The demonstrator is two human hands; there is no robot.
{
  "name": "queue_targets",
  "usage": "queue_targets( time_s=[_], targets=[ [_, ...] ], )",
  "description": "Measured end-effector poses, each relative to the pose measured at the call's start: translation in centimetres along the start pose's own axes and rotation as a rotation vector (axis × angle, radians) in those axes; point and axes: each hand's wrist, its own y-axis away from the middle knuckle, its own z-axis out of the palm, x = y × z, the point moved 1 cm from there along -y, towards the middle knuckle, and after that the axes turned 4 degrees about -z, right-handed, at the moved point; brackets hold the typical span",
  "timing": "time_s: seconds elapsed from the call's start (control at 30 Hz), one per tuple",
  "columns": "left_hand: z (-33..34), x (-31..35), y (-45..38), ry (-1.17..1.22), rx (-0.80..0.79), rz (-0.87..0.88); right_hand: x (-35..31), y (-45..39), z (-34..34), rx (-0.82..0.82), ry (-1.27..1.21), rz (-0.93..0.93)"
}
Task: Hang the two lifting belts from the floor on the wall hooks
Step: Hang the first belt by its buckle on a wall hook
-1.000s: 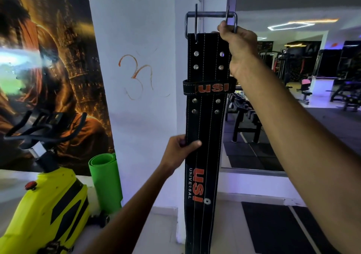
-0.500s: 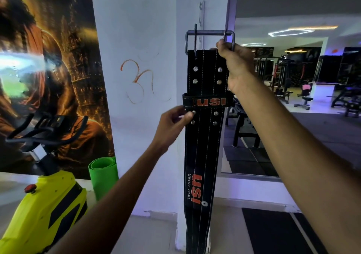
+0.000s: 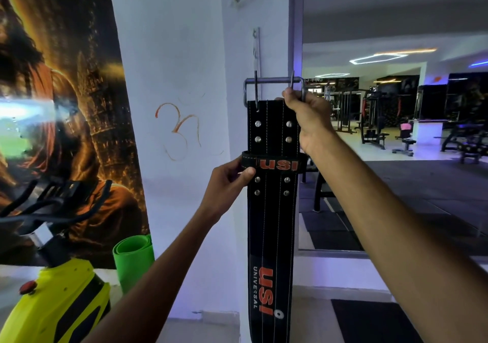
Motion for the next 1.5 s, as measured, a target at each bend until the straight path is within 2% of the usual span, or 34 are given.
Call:
queue_targets(
  time_s=[0.13,0.3,0.43,0.53,0.73,0.97,1.2,1.5],
  targets=[
    [0.8,1.0,-1.1,0.043,0.104,-0.02,0.6,-0.4,-0.7,-0.007,-0.023,0.031],
    [1.7,4.3,-5.5,0.126,0.285,0.085,2.4,-1.7,-1.1,0.023,-0.032,0.034],
    [2.4,5.1,-8.8,0.038,0.329,0.134,4.3,-2.6,-1.4,-0.017,-0.087,-0.079],
    [2.8,3.6,-11.0,-0.026,0.339,0.102,5.7,-3.8,-1.6,-0.034,-0.003,-0.23],
    [1.8,-1.8,-16.3,-0.062,0.299,0.123,9.8,-8.0,-1.2,-0.134,0.128,-0.202],
    [0.1,-9.6,-24.8,-0.073,0.256,0.174,16.9,-14.6,1.5,-0.123,0.279,-0.313],
    [-1.2,-13.9,-32.3,-0.036,0.241,0.207,21.3,-21.4,3.8,-0.1,0.292,-0.336],
    [-1.8,-16.0,-39.1,-0.001,0.342,0.246,24.3,-28.2,6.1,-0.103,0.248,-0.438]
  ],
)
